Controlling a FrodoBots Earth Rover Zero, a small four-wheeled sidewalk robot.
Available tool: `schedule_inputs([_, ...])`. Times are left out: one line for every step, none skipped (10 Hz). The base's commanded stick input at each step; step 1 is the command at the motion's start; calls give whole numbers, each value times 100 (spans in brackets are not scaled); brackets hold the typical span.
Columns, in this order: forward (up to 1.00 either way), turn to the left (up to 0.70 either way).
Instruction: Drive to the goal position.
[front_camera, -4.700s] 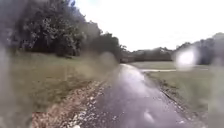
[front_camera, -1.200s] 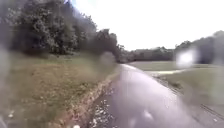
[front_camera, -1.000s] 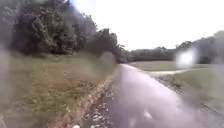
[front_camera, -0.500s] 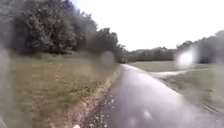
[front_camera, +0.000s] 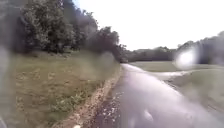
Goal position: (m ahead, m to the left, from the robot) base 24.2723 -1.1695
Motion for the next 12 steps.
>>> schedule_inputs([70, -35])
schedule_inputs([70, -35])
schedule_inputs([70, -35])
schedule_inputs([70, -28])
schedule_inputs([70, -16])
schedule_inputs([70, 0])
schedule_inputs([70, 0])
schedule_inputs([70, 0])
schedule_inputs([70, 0])
schedule_inputs([70, 0])
schedule_inputs([70, 0])
schedule_inputs([70, 0])
